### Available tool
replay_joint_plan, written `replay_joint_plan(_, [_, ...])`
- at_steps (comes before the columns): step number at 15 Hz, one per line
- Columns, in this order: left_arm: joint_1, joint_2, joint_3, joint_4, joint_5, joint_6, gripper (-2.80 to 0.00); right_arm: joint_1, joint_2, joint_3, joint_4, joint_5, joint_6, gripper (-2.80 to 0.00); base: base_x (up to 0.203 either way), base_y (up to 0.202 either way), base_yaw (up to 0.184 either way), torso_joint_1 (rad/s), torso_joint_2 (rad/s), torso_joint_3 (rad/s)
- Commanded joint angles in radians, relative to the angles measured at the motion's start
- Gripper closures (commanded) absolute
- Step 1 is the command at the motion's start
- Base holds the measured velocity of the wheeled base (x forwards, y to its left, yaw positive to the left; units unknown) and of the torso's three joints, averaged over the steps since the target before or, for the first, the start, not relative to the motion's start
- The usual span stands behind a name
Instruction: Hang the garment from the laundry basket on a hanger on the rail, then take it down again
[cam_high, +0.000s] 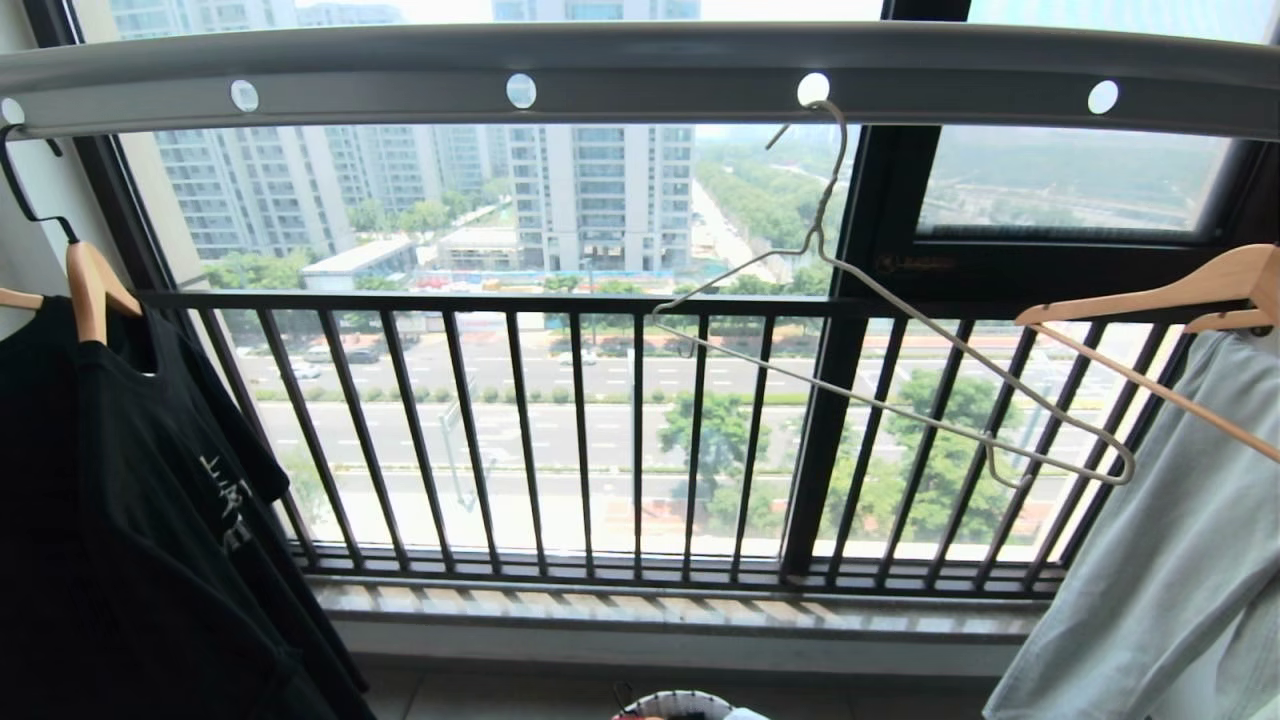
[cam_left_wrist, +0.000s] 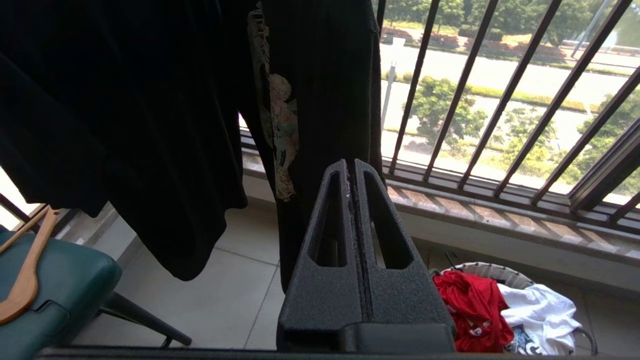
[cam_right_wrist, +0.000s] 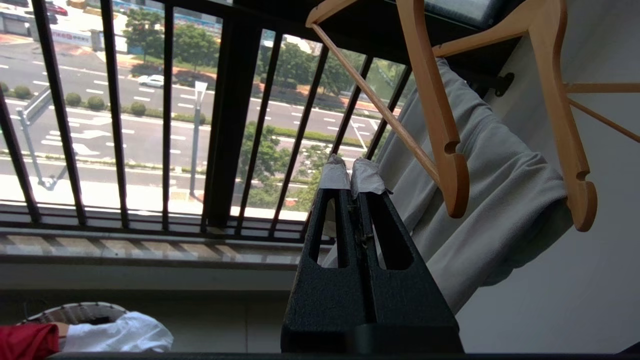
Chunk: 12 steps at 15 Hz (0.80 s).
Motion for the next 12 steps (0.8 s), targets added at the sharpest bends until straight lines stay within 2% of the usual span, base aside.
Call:
replay_joint_plan(1, [0.005,-0.018,0.060,-0.086,0.032,0.001,0.00,-0.017,-0.075,-0.024,0.090,-0.065,-0.001,0.00,0.000,0.000,0.000,0.000,0.00,0.000])
replay_joint_plan(4, [0.005,-0.013,-0.018,-0.063,0.029,0.024,0.00,-0.042,-0.055,-0.030,0.098,-0.069,-0.008,0.00,0.000,0.000,0.000,0.000,0.00,0.000])
replay_joint_plan(6, [0.005,0.006,-0.110,0.033,0.026,0.036,0.00,-0.049,-0.052,-0.039,0.099,-0.067,-0.008,0.00,0.000,0.000,0.000,0.000,0.00,0.000])
replay_joint_plan(10, [0.052,-0.027,-0.081,0.047,0.022,0.045,0.00,-0.116,-0.060,-0.034,0.129,-0.068,-0.005,0.00,0.000,0.000,0.000,0.000,0.00,0.000])
replay_joint_plan(12, [0.064,-0.045,-0.072,0.045,0.020,0.071,0.00,-0.118,-0.067,-0.029,0.131,-0.067,-0.006,0.00,0.000,0.000,0.000,0.000,0.00,0.000])
